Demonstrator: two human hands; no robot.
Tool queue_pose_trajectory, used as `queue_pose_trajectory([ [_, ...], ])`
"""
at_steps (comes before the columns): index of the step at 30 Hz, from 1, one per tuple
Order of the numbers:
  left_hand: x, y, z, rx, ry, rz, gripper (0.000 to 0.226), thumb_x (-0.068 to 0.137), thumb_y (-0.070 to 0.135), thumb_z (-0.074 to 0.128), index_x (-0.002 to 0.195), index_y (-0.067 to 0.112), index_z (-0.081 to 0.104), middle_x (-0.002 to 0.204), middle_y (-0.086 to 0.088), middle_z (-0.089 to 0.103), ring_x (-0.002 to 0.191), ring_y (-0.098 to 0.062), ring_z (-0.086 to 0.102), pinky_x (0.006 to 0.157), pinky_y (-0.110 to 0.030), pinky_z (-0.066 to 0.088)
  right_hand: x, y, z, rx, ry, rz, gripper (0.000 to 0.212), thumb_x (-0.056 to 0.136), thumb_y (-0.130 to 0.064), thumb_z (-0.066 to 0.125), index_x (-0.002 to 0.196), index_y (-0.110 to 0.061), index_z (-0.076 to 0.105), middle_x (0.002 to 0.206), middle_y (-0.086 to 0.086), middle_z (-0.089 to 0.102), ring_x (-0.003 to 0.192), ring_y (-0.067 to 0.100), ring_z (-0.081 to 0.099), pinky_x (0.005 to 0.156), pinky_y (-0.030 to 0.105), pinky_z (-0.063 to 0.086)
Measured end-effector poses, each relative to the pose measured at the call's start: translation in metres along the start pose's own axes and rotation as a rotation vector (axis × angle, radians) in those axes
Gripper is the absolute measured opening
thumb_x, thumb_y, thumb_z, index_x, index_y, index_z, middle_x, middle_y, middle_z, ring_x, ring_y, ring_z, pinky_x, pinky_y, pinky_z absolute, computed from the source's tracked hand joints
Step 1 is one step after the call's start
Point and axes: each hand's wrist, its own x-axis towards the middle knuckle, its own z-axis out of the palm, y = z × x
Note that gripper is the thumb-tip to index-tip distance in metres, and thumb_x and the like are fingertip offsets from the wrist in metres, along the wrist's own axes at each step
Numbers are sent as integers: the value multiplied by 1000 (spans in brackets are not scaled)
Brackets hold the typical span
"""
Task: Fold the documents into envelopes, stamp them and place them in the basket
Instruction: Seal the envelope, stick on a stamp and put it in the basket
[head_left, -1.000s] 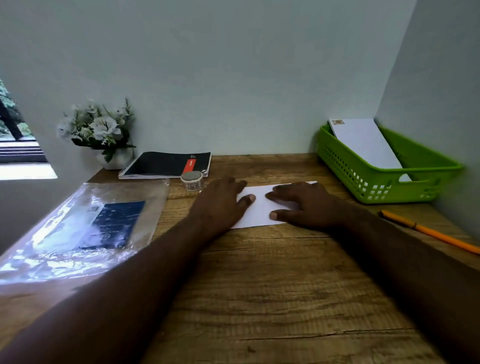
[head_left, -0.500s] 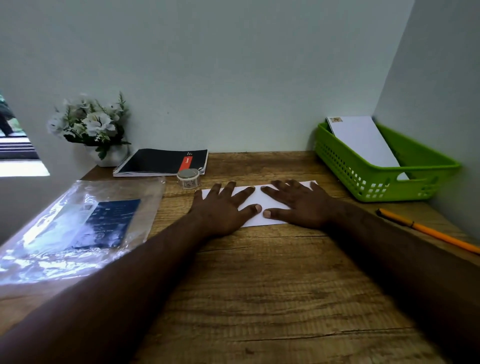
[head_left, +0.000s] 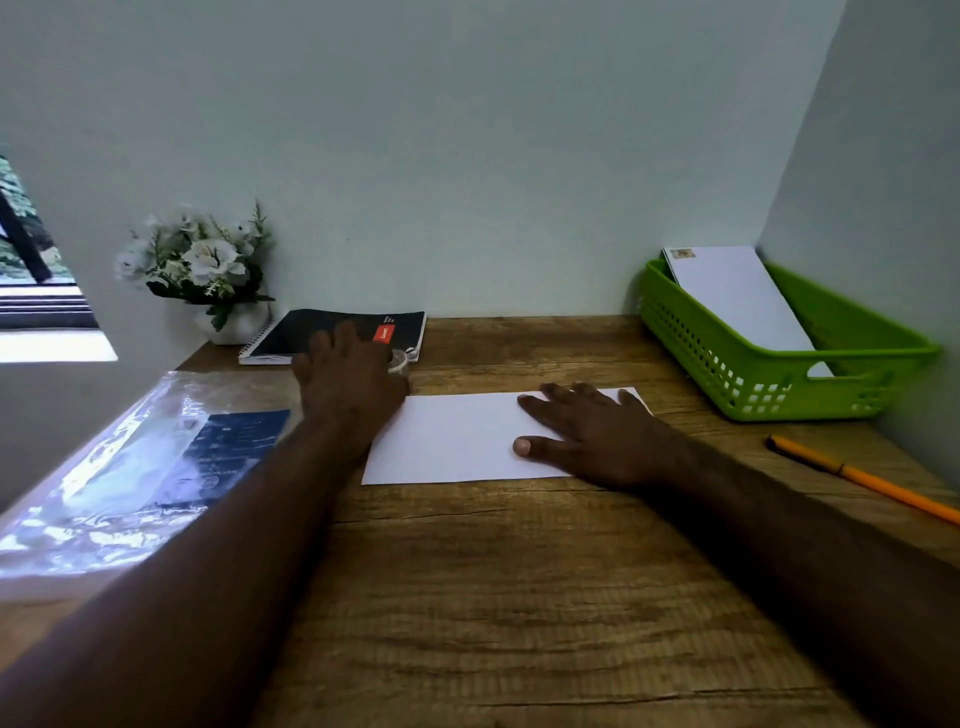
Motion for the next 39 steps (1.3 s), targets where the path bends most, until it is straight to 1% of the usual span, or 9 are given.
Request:
queue_pose_trajectory([
  [3, 6, -2, 3, -108, 62, -6, 24, 87, 41, 62, 102, 26, 72, 114, -10, 54, 112, -32, 45, 89, -43, 37, -2, -2, -5, 134, 96, 8, 75, 80, -78, 30, 145, -40, 30, 156, -13, 21, 144, 13, 19, 116, 54, 15],
  [6, -4, 16, -4, -706, 115, 41, 19, 84, 34, 69, 74, 20, 76, 74, -2, 71, 73, -18, 69, 65, -29, 51, -3, 1, -10, 416, 361, -54, 56, 82, -59, 59, 131, -34, 53, 143, -12, 46, 131, 9, 42, 112, 39, 33],
  [8, -18, 37, -14, -1097, 50, -26, 14, 84, 21, 71, 71, 17, 74, 66, 0, 71, 55, -4, 66, 52, -17, 51, -3, 0, -11, 499, 532, -169, 46, 80, -46, 69, 123, -30, 62, 131, -14, 56, 122, 2, 49, 106, 29, 39],
  [11, -31, 62, -16, -1343, -116, -201, 11, 85, 19, 71, 81, 9, 74, 72, 0, 70, 53, 0, 63, 46, -15, 43, -2, -5, -9, 501, 686, -324, 49, 76, -41, 75, 120, -24, 65, 126, -9, 59, 118, 2, 51, 99, 21, 40],
  [15, -35, 71, -13, -1479, -308, -379, 25, 82, 28, 73, 96, 6, 72, 80, -6, 71, 61, -12, 61, 49, -26, 44, 3, -7, -6, 364, 843, -406, 48, 74, -36, 75, 116, -14, 67, 119, 3, 63, 110, 12, 55, 92, 27, 45],
  [18, -41, 76, -15, -1609, -401, -396, 18, 86, 21, 69, 92, 4, 69, 67, -8, 70, 54, -13, 60, 48, -24, 51, 8, -2, -2, 301, 887, -434, 40, 76, -29, 76, 111, -11, 69, 114, 5, 65, 104, 21, 60, 83, 40, 51],
  [21, -44, 78, -18, -1698, -469, -450, 15, 87, 18, 68, 87, 3, 68, 64, -10, 70, 51, -14, 64, 50, -23, 55, 11, 2, -1, 253, 938, -456, 35, 78, -25, 75, 109, -10, 70, 112, 6, 66, 102, 22, 60, 80, 42, 51],
  [35, -46, 78, -18, -1747, -485, -407, 22, 85, 22, 70, 97, 4, 68, 62, -6, 67, 49, -11, 62, 45, -21, 49, 10, 6, -3, 179, 1040, -569, 18, 81, -13, 75, 97, -6, 74, 101, 8, 69, 91, 23, 64, 74, 41, 51],
  [39, -47, 78, -18, -1773, -484, -408, 22, 85, 22, 70, 98, 4, 68, 68, -8, 65, 49, -11, 62, 45, -20, 48, 7, 4, -3, 269, 1037, -559, 14, 81, -11, 73, 94, -6, 74, 97, 4, 69, 88, 16, 64, 74, 32, 52],
])
